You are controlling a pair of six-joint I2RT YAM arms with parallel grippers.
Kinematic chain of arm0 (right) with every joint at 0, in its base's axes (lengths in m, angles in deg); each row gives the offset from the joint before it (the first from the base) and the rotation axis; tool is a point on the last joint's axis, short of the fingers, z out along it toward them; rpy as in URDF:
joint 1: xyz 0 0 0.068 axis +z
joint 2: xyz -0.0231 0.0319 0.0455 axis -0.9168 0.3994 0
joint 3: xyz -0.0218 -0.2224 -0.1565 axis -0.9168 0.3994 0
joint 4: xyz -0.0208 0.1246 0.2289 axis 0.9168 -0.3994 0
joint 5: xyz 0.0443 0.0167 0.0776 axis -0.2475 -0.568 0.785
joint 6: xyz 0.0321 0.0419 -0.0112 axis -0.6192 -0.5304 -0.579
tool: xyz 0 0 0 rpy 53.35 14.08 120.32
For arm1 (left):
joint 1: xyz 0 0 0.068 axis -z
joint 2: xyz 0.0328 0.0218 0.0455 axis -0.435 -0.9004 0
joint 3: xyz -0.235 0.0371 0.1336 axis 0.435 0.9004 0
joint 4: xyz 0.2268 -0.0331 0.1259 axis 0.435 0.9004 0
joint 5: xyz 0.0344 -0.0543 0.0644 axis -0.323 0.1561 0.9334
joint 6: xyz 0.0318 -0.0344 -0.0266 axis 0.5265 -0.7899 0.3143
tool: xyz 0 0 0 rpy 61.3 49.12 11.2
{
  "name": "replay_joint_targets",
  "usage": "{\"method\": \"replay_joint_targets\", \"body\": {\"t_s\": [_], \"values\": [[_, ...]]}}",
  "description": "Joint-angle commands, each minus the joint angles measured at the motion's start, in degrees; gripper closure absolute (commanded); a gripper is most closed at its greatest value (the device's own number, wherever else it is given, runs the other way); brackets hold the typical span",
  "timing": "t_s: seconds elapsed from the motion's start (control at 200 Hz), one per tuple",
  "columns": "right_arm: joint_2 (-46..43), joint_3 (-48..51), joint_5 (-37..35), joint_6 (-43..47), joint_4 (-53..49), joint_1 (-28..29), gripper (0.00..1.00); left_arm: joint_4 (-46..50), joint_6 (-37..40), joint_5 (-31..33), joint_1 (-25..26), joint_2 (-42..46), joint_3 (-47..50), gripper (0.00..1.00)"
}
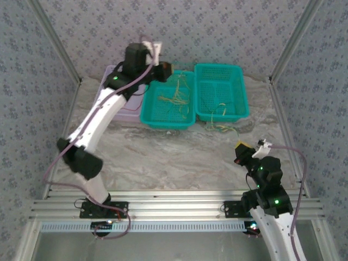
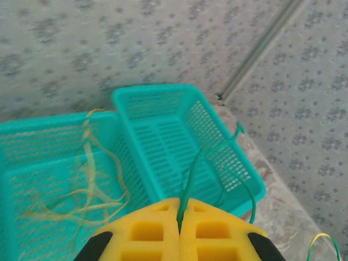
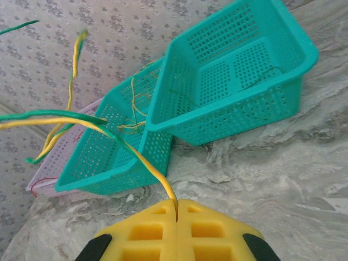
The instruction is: Untangle the cables
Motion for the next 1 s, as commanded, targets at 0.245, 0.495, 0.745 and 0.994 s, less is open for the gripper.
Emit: {"method": "replay_joint_targets", "body": {"t_s": [0.245,0.495,0.745,0.994], "values": [[-4.9,-6.6,-4.8,2.9,-10.1,-0.3,1.00,4.7,-2.0,-1.1,5.2,-35.4,-39.8,0.96],[-6.2,-7.0,-4.4,3.4,-11.2,-0.2,1.00,1.9,-6.4,-2.0,6.5,-46.3,-46.5,0.84],[-6.2,-7.1,-2.6,3.3,-10.9,-0.2,1.00,2.0,-5.3,-0.9,8.5,-49.6,-46.2,0.52],[-6.1,-5.5,-2.0,3.1,-9.9,-0.2,1.00,5.8,-5.5,-3.6,7.3,-38.6,-47.0,0.21]]}}
